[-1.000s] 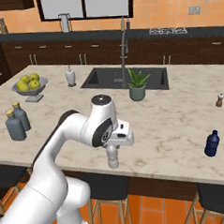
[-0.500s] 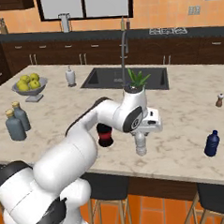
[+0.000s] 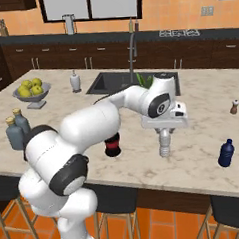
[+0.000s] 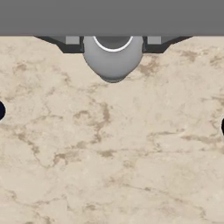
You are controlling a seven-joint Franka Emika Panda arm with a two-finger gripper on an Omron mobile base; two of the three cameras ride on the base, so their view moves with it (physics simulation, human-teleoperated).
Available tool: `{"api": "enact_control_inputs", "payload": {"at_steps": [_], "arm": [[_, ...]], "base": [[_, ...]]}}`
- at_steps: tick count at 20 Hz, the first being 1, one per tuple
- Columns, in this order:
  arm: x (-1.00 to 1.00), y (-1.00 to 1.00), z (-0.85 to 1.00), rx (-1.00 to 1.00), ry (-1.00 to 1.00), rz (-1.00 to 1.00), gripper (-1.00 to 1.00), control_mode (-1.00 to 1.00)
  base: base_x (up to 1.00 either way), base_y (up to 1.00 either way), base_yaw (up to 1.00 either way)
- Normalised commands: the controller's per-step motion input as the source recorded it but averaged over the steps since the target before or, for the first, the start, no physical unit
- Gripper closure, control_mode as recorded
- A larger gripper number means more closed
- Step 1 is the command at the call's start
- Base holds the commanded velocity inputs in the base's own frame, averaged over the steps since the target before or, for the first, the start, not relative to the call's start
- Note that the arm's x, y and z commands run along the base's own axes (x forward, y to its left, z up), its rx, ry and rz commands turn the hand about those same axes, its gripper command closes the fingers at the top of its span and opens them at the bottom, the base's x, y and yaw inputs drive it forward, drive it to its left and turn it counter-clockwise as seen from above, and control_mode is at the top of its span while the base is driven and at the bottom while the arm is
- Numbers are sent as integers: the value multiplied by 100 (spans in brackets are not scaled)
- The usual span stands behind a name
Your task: Move the plastic bottles in the middle to the plastics group, and the glass bottles in the middle to the glass group.
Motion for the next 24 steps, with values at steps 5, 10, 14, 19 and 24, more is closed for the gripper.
{"api": "enact_control_inputs", "payload": {"at_steps": [5, 10, 14, 19, 24], "arm": [[-15, -57, 0, 0, -4, -3, 100, -100], [-15, -12, 0, 0, -1, 0, 100, -100], [-6, -34, 0, -2, 0, 0, 100, -100], [-7, -15, -19, -9, 0, 0, 100, -100], [3, -50, -23, -9, 0, 0, 100, -100]], "base": [[0, 0, 0], [0, 0, 0], [0, 0, 0], [0, 0, 0], [0, 0, 0]]}}
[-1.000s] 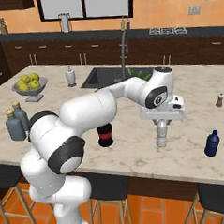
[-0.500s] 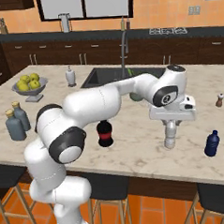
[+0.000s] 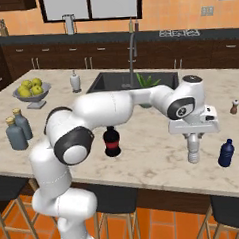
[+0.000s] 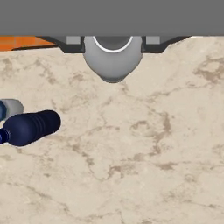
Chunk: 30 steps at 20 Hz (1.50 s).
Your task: Move the plastic bottles in the middle to the plastics group, and the glass bottles in the middle to the glass group.
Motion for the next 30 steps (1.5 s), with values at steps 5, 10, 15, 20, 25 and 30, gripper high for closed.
{"api": "enact_control_inputs", "payload": {"at_steps": [5, 10, 15, 20, 25, 30], "arm": [[28, -22, -12, -1, -8, 0, 100, -100], [18, -19, -4, 0, -1, 0, 100, -100], [0, -5, -10, 0, 0, 0, 100, -100], [0, 0, -15, 0, -2, 0, 100, -100], [2, -10, -16, 0, -7, 0, 100, -100], [12, -14, -10, 0, -5, 0, 100, -100]], "base": [[0, 0, 0], [0, 0, 0], [0, 0, 0], [0, 0, 0], [0, 0, 0], [0, 0, 0]]}}
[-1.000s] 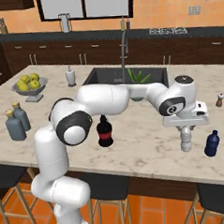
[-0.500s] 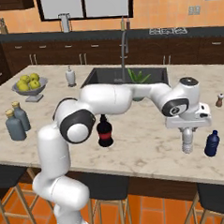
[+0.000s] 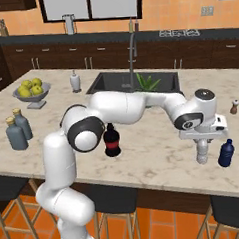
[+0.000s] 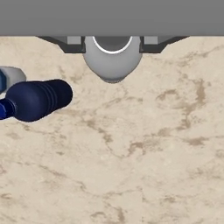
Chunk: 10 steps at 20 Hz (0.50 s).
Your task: Move the plastic bottles in the middle to the plastics group, and the glass bottles in the middle to the glass group.
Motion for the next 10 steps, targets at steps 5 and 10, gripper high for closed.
{"api": "enact_control_inputs", "payload": {"at_steps": [5, 10], "arm": [[17, -13, -10, 0, -2, 0, 100, -100], [2, -7, -12, 0, -1, 0, 100, -100]], "base": [[0, 0, 0], [0, 0, 0]]}}
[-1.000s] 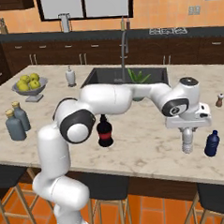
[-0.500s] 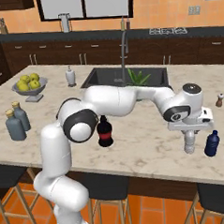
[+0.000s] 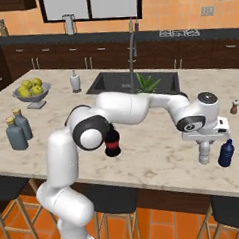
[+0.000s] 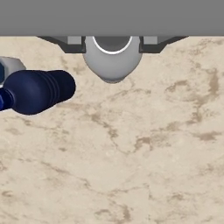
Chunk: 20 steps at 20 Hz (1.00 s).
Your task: Move the plastic bottles in the middle to the plastics group, and the glass bottles in the middle to the glass group.
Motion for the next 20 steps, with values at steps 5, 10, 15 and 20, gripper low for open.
{"api": "enact_control_inputs", "payload": {"at_steps": [5, 10, 15, 20], "arm": [[0, 0, -25, 0, 0, 0, 100, -100], [0, 0, -12, 0, 0, 0, 100, -100], [0, -3, -29, 5, 0, 0, 100, -100], [1, -4, -23, 2, 0, 0, 100, -100]], "base": [[0, 0, 0], [0, 0, 0], [0, 0, 0], [0, 0, 0]]}}
